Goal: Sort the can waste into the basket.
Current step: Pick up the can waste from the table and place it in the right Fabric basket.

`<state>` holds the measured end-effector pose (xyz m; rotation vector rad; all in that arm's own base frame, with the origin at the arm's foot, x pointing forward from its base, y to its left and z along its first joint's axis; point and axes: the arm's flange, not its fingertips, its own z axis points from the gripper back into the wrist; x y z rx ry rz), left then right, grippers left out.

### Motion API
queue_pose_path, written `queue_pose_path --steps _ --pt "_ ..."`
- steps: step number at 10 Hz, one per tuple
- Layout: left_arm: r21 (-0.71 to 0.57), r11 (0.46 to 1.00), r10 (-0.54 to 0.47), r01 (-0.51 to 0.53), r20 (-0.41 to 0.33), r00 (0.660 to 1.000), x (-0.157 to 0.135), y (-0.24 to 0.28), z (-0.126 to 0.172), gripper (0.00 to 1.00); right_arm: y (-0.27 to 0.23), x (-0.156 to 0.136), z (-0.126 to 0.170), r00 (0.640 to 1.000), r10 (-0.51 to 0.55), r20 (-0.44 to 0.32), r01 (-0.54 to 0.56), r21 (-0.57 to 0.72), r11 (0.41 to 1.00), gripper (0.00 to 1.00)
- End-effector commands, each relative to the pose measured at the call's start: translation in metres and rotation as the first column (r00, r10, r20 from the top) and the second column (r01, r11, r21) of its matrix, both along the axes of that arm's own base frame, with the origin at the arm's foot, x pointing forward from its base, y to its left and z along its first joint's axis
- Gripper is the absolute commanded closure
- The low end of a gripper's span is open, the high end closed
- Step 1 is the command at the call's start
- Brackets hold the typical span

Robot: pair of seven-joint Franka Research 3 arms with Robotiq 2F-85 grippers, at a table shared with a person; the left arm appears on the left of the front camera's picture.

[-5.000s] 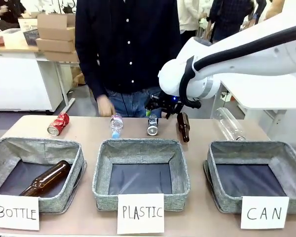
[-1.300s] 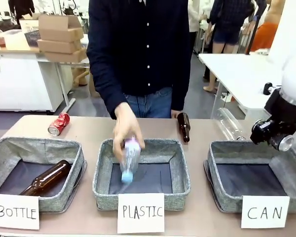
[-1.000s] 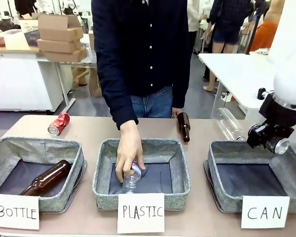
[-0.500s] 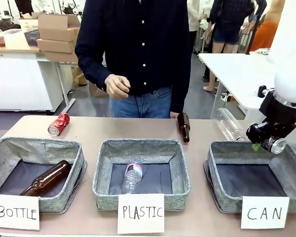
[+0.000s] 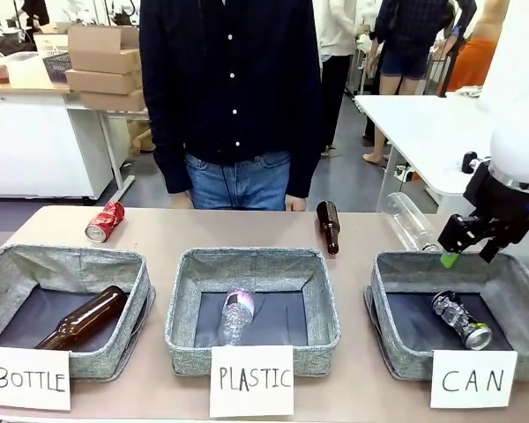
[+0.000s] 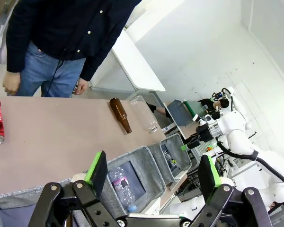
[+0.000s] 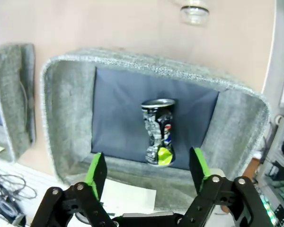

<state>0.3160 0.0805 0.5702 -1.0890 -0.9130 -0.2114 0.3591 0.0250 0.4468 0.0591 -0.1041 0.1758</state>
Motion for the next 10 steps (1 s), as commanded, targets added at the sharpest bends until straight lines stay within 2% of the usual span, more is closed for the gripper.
queue_pose_path --steps 1,2,3,4,5,6,7,8,9,10 --pt "-0.010 1.000 -0.005 0.005 0.028 1.000 0.002 -0.001 0.001 0.00 0.004 0.004 -0.001 0.999 -0.030 0.020 0.029 0.014 0.999 0.00" --pt "-0.010 1.000 -0.005 0.005 0.028 1.000 0.002 -0.001 0.001 0.00 0.004 0.005 -0.001 0.999 -0.032 0.027 0.032 0.027 0.999 0.00" --pt "-0.010 1.000 -0.005 0.005 0.028 1.000 0.002 -0.001 0.001 0.00 0.005 0.007 0.005 0.998 -0.039 0.056 0.033 0.108 0.994 0.00" --pt "-0.010 1.000 -0.005 0.005 0.028 1.000 0.002 -0.001 0.001 0.00 0.010 0.007 0.028 0.982 -0.102 0.157 0.021 0.454 0.891 0.00" --pt "-0.010 1.000 -0.005 0.005 0.028 1.000 0.002 -0.001 0.001 0.00 0.005 -0.003 0.050 0.987 -0.038 0.158 -0.101 0.778 0.620 0.00" --pt "-0.010 1.000 -0.005 0.005 0.028 1.000 0.002 -0.001 0.001 0.00 -0.007 -0.008 0.065 0.994 -0.031 0.103 -0.091 0.963 0.255 0.00" --pt "-0.010 1.000 -0.005 0.005 0.028 1.000 0.002 -0.001 0.001 0.00 -0.014 -0.005 0.072 0.995 -0.077 -0.062 0.066 0.997 0.042 0.00" --pt "-0.010 1.000 -0.005 0.005 0.028 1.000 0.002 -0.001 0.001 0.00 -0.020 0.000 0.074 0.976 -0.091 -0.197 0.188 0.977 -0.102 0.00" --pt "-0.010 1.000 -0.005 0.005 0.028 1.000 0.002 -0.001 0.001 0.00 -0.024 0.006 0.074 0.939 -0.179 -0.295 0.256 0.943 -0.211 0.00" --pt "-0.010 1.000 -0.005 0.005 0.028 1.000 0.002 -0.001 0.001 0.00 -0.010 -0.010 0.085 0.990 -0.136 0.029 0.069 0.748 0.660 0.00"
